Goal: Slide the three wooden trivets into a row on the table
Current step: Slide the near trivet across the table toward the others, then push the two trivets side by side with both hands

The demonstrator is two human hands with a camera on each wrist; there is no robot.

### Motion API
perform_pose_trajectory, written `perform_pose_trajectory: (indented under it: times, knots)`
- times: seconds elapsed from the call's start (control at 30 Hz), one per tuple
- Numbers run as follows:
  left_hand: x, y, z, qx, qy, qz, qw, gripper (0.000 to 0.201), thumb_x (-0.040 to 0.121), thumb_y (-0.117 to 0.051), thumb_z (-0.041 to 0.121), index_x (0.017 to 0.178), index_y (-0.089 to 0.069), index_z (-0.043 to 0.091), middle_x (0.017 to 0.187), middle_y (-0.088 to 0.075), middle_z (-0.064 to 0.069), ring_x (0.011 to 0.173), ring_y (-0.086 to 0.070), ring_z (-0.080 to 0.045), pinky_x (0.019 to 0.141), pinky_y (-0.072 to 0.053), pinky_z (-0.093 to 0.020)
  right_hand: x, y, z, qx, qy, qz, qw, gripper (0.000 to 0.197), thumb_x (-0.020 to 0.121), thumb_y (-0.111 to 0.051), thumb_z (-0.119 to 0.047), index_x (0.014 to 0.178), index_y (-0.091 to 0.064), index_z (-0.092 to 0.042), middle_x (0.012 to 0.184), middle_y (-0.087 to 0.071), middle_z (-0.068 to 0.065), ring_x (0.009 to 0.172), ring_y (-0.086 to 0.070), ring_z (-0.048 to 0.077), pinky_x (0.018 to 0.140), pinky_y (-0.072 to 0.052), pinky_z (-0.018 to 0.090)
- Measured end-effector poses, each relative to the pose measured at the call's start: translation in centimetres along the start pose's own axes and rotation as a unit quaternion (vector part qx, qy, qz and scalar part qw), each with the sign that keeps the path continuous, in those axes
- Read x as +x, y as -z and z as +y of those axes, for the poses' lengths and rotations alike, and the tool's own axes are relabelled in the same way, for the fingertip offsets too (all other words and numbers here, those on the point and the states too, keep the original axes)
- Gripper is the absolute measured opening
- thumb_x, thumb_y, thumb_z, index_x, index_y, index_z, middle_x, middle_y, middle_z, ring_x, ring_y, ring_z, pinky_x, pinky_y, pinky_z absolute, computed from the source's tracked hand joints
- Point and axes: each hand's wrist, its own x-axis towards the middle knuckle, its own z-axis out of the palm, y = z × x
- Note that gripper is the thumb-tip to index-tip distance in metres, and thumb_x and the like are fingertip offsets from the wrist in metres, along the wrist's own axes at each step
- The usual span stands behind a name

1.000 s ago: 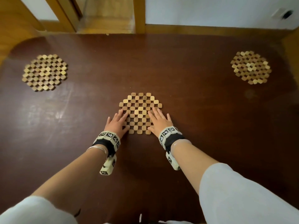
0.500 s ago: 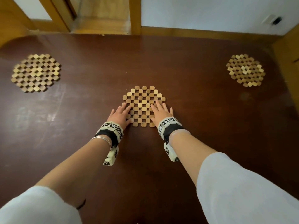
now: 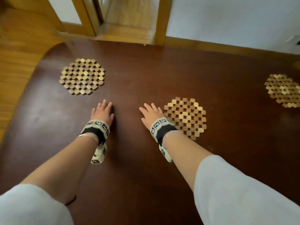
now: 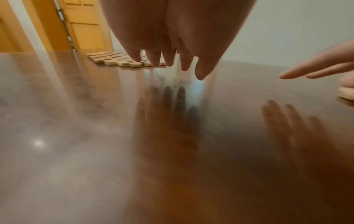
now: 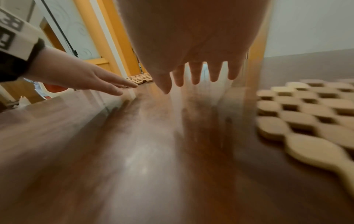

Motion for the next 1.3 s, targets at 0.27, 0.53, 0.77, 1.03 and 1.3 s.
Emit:
perform_pose_trajectory:
  times: [0.27, 0.53, 0.77, 1.03, 1.3]
  knots:
    - [6.7, 3.4, -8.7, -0.006, 0.01, 0.031, 0.999, 0.065, 0.096, -0.046, 0.03, 0.151, -0.016, 0.016, 0.162, -0.003, -0.008, 0.149, -0.007, -0.028, 0.122, -0.012, -0.044, 5.8, 1.5, -7.0, -0.008, -0.023, 0.019, 1.0, 0.052, 0.103, -0.035, -0.027, 0.153, -0.02, -0.027, 0.164, -0.009, -0.004, 0.151, -0.003, 0.024, 0.121, -0.006, 0.043]
    - [2.7, 2.4, -7.6, 0.019, -0.034, 0.051, 0.998, 0.044, 0.091, -0.049, 0.034, 0.132, -0.046, 0.019, 0.139, -0.045, -0.009, 0.132, -0.039, -0.033, 0.115, -0.023, -0.05, 4.4, -0.1, -7.4, 0.002, -0.071, 0.006, 0.997, 0.052, 0.103, -0.036, -0.027, 0.152, -0.021, -0.026, 0.164, -0.009, -0.004, 0.151, -0.005, 0.023, 0.122, -0.007, 0.043]
    - [-3.7, -0.6, -3.9, 0.015, -0.132, -0.025, 0.991, 0.026, 0.096, -0.042, 0.028, 0.119, -0.053, 0.023, 0.128, -0.051, -0.003, 0.123, -0.045, -0.028, 0.109, -0.026, -0.05, 0.7, -2.5, -5.6, 0.034, -0.114, -0.006, 0.993, 0.053, 0.102, -0.038, -0.026, 0.153, -0.021, -0.026, 0.164, -0.008, -0.003, 0.151, -0.005, 0.024, 0.121, -0.009, 0.045]
    - [-4.5, -2.4, -2.0, -0.04, -0.058, -0.055, 0.996, 0.063, 0.089, -0.054, 0.046, 0.144, -0.023, 0.045, 0.162, 0.001, 0.003, 0.148, 0.003, -0.033, 0.118, -0.007, -0.055, -4.1, -3.6, 0.6, 0.032, -0.215, 0.045, 0.975, 0.058, 0.101, -0.039, -0.025, 0.154, -0.014, -0.029, 0.165, -0.002, -0.004, 0.151, 0.001, 0.025, 0.121, -0.006, 0.05]
    - [-4.6, -3.2, 1.4, 0.033, -0.149, -0.099, 0.983, 0.061, 0.096, -0.042, 0.044, 0.144, -0.007, 0.054, 0.161, 0.009, 0.016, 0.149, 0.013, -0.023, 0.115, -0.002, -0.064, -5.5, -3.6, 4.4, 0.083, -0.294, -0.012, 0.952, 0.065, 0.101, -0.039, -0.031, 0.154, 0.0, -0.034, 0.164, 0.009, -0.005, 0.15, 0.006, 0.036, 0.119, -0.011, 0.058]
